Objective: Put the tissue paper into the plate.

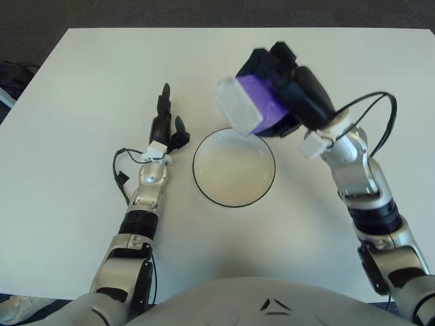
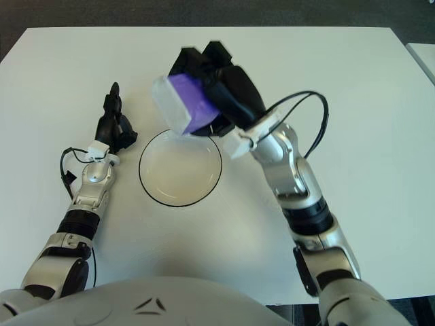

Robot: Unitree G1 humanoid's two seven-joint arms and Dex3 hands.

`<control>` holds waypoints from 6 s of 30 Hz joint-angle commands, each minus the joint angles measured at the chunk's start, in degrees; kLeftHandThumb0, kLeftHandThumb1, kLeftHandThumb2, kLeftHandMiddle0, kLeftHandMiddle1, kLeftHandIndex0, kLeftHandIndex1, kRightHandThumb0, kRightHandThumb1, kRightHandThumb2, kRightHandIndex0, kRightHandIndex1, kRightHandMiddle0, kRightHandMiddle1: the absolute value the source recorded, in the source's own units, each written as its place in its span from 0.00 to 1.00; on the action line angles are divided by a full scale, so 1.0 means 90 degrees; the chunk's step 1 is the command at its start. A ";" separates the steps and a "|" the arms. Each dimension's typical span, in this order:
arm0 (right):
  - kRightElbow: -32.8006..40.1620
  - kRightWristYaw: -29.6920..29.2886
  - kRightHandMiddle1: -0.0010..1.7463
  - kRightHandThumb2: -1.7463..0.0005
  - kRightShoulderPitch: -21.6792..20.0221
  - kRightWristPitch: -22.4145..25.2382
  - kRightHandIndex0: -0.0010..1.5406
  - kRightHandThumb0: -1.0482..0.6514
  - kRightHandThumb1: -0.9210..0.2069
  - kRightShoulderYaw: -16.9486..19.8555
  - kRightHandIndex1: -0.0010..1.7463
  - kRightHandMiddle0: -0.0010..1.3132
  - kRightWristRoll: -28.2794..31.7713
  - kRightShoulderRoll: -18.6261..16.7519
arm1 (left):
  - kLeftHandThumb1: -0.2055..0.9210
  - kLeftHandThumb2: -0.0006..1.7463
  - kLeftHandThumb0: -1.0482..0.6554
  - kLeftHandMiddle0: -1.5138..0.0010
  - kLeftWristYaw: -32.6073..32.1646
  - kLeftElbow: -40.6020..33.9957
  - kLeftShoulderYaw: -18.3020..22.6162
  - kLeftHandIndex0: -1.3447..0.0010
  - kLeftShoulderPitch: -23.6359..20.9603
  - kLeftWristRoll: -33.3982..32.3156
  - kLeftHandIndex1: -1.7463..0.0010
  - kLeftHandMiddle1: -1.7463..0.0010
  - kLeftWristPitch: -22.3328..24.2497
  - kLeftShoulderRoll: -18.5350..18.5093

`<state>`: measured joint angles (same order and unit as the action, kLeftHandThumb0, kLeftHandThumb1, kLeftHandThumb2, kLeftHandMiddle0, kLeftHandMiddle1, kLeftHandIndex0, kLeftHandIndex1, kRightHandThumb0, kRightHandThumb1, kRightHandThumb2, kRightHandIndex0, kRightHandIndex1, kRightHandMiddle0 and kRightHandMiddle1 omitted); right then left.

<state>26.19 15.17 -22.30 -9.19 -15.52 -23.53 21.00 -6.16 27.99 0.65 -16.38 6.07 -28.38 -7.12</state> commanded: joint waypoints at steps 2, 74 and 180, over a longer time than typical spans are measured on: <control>0.0244 0.0633 1.00 0.06 -0.0078 0.0149 0.54 0.62 0.79 -0.0059 0.99 0.45 0.0351 0.0138 | 1.00 0.65 0.12 0.99 -0.0089 0.0865 -0.0132 1.00 0.0672 0.0314 0.95 1.00 -0.0029 -0.0057; 0.0124 0.1943 0.09 0.47 -0.0520 -0.1546 0.01 0.10 0.01 -0.0567 0.11 0.01 -0.1106 0.0846 | 1.00 0.61 0.09 1.00 0.0219 0.0471 0.0127 1.00 0.0523 -0.0982 1.00 1.00 0.0204 0.1211; -0.3310 -0.0550 0.41 0.56 -0.0474 -0.0084 0.15 0.14 0.00 0.2278 0.08 0.00 0.2998 -0.1787 | 1.00 0.63 0.18 0.98 0.0195 0.0300 -0.0044 1.00 0.1030 -0.0148 0.94 0.99 0.0216 0.0210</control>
<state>-2.33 11.83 -28.49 -9.07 4.56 2.76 5.99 -4.77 25.24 0.92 -14.09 4.42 -26.86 -6.67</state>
